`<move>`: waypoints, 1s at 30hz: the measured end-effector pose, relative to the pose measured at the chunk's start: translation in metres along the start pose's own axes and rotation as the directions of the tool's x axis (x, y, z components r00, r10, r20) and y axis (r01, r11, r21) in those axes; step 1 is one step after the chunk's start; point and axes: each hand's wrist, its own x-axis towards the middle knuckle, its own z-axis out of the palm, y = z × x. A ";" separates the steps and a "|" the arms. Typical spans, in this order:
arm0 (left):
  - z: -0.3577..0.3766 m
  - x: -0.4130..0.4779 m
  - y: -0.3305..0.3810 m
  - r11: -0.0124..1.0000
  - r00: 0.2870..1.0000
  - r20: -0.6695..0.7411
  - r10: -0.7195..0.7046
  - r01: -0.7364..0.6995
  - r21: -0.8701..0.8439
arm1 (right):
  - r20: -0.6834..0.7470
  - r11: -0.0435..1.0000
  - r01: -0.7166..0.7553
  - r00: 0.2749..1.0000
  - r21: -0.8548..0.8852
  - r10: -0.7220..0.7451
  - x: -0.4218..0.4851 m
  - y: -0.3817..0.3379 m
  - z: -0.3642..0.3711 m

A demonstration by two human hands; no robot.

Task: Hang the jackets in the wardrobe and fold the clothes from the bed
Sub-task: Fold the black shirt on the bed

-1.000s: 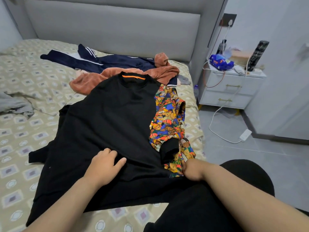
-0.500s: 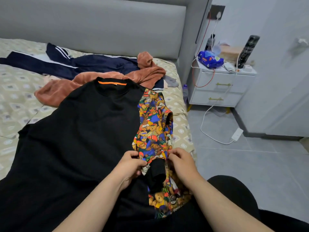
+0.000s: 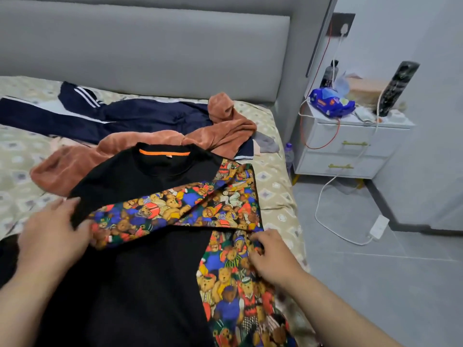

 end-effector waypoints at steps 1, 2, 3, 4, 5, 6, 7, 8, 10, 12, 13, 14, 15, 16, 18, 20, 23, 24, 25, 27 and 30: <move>0.017 -0.003 0.002 0.999 0.991 0.123 -0.043 0.046 -0.018 | -0.045 1.000 -0.001 0.999 -0.006 0.000 0.005 0.001 0.001; 0.037 -0.009 0.003 0.996 0.960 0.273 -0.062 0.077 -0.046 | -0.120 1.000 0.001 0.993 -0.004 -0.001 0.009 0.001 0.000; 0.053 -0.018 0.010 0.995 0.917 0.394 -0.062 0.085 -0.043 | -0.210 1.000 -0.008 0.978 0.011 0.010 0.017 0.004 0.000; 0.066 -0.026 0.016 0.999 0.895 0.444 -0.033 0.039 -0.003 | -0.267 0.999 -0.014 0.963 0.034 0.023 0.023 0.004 -0.001; 0.073 -0.032 0.022 0.996 0.910 0.414 -0.017 -0.021 0.087 | -0.271 0.999 -0.014 0.962 0.044 0.025 0.029 0.003 -0.003; 0.080 -0.030 0.020 0.982 0.936 0.352 -0.001 -0.066 0.177 | -0.229 1.000 0.016 0.973 0.001 -0.016 0.036 0.003 -0.003; 0.081 -0.028 0.020 0.960 0.958 0.286 0.012 -0.091 0.264 | -0.166 0.995 0.055 0.984 -0.078 -0.068 0.044 0.003 -0.002; 0.082 -0.023 0.019 0.946 0.964 0.265 0.034 -0.117 0.304 | -0.103 0.980 0.093 0.988 -0.174 -0.112 0.050 0.002 0.000; 0.083 -0.011 0.018 0.937 0.955 0.269 0.125 -0.203 0.286 | -0.057 0.943 0.164 0.981 -0.289 -0.187 0.061 0.001 0.003; 0.072 0.002 0.023 0.946 0.958 0.231 0.167 -0.222 0.237 | -0.068 0.934 0.183 0.975 -0.307 -0.213 0.069 0.005 0.004; 0.060 0.010 0.027 0.969 0.972 0.195 0.130 -0.166 0.181 | -0.074 0.929 0.182 0.974 -0.323 -0.216 0.071 0.008 0.002; 0.047 0.021 0.032 0.988 0.980 0.172 0.096 -0.115 0.102 | -0.076 0.915 0.179 0.972 -0.362 -0.221 0.072 0.010 0.000; 0.033 0.033 0.036 0.999 0.988 0.145 0.044 -0.048 0.018 | -0.079 0.895 0.170 0.972 -0.411 -0.221 0.072 0.013 -0.003; 0.019 0.047 0.037 0.998 0.993 0.116 0.002 0.006 -0.065 | -0.082 0.876 0.151 0.974 -0.458 -0.211 0.072 0.016 -0.008; 0.004 0.074 0.035 0.985 0.986 0.127 -0.111 0.126 -0.121 | -0.109 0.857 0.093 0.979 -0.507 -0.171 0.068 0.026 -0.017; 0.012 0.088 0.030 0.985 0.954 0.248 -0.171 0.175 0.006 | -0.140 0.839 0.047 0.979 -0.542 -0.145 0.063 0.037 -0.018; 0.043 0.076 0.025 0.974 0.910 0.371 -0.187 0.124 0.187 | -0.167 0.816 0.034 0.973 -0.577 -0.158 0.055 0.043 -0.007; 0.049 0.067 0.027 0.979 0.903 0.389 -0.181 0.128 0.158 | -0.183 0.823 0.028 0.970 -0.568 -0.160 0.054 0.042 -0.004; 0.054 0.059 0.028 0.983 0.898 0.402 -0.179 0.147 0.110 | -0.196 0.828 0.023 0.968 -0.560 -0.159 0.053 0.043 -0.001; 0.063 0.045 0.025 0.991 0.894 0.428 -0.133 0.115 0.067 | -0.229 0.837 0.023 0.958 -0.547 -0.175 0.051 0.047 0.002; 0.068 0.045 0.018 0.992 0.920 0.388 -0.050 0.001 0.126 | -0.294 0.857 0.021 0.935 -0.515 -0.200 0.049 0.051 0.005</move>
